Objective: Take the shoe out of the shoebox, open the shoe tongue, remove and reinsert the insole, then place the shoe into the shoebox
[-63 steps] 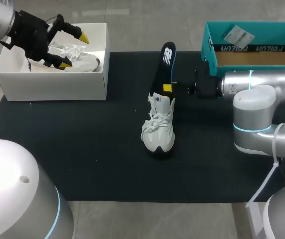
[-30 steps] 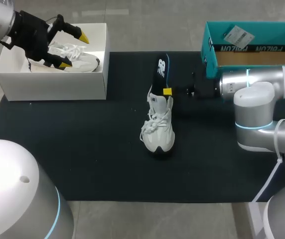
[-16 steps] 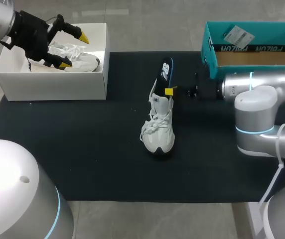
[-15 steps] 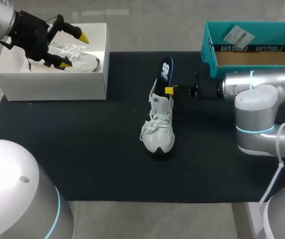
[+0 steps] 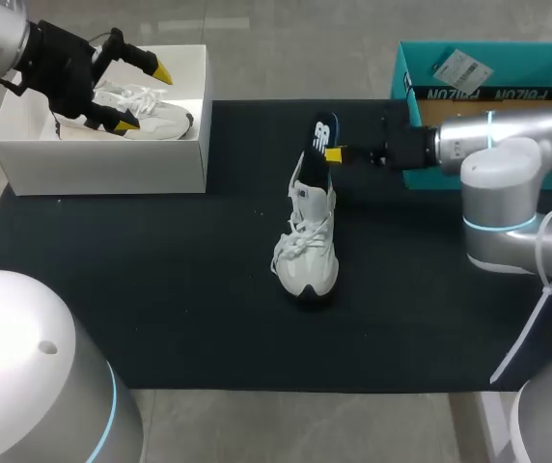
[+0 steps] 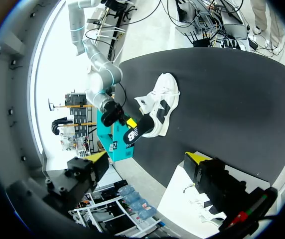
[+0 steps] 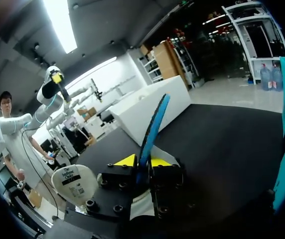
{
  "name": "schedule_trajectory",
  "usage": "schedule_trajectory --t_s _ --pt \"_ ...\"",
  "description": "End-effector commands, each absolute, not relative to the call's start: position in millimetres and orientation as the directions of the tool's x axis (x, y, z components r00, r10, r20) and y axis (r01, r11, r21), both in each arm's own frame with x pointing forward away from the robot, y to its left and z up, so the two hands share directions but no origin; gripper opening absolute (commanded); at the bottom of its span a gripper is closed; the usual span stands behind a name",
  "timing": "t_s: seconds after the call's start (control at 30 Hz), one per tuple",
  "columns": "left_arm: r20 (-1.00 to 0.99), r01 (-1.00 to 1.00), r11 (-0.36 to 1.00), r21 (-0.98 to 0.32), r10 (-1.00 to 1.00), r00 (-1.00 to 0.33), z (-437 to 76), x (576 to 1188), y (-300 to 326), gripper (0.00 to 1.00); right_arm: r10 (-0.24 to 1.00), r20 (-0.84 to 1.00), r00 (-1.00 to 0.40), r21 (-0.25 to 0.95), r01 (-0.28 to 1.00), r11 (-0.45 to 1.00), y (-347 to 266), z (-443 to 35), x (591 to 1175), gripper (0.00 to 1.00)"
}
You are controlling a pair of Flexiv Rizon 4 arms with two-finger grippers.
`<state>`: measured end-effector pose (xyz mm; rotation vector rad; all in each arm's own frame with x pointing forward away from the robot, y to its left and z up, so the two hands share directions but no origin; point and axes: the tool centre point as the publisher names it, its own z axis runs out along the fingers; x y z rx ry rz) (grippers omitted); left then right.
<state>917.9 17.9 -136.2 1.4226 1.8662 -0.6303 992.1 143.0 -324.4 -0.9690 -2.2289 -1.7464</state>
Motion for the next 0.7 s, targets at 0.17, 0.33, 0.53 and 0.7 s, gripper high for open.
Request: schedule_trajectory --t_s 0.17,0.33,0.53,0.7 --pt "-0.766 0.959 0.28 0.033 0.623 -0.156 -135.7 917.5 17.7 1.0 0.382 0.516 -0.767 0.8 0.59 0.104 154.2 -336.5 982.6 0.0" --pt "-0.766 0.959 0.28 0.033 0.623 -0.156 -135.7 917.5 17.7 1.0 0.357 0.555 -0.752 0.776 0.622 0.103 165.0 -347.4 968.1 0.0" --pt "-0.766 0.959 0.28 0.033 0.623 -0.156 -135.7 917.5 17.7 1.0 0.351 0.585 -0.731 0.755 0.649 0.091 168.5 -358.1 950.4 0.0" --pt "-0.766 0.959 0.28 0.033 0.623 -0.156 -135.7 917.5 17.7 1.0 0.34 0.608 -0.717 0.737 0.67 0.094 171.5 -362.7 939.8 0.0"
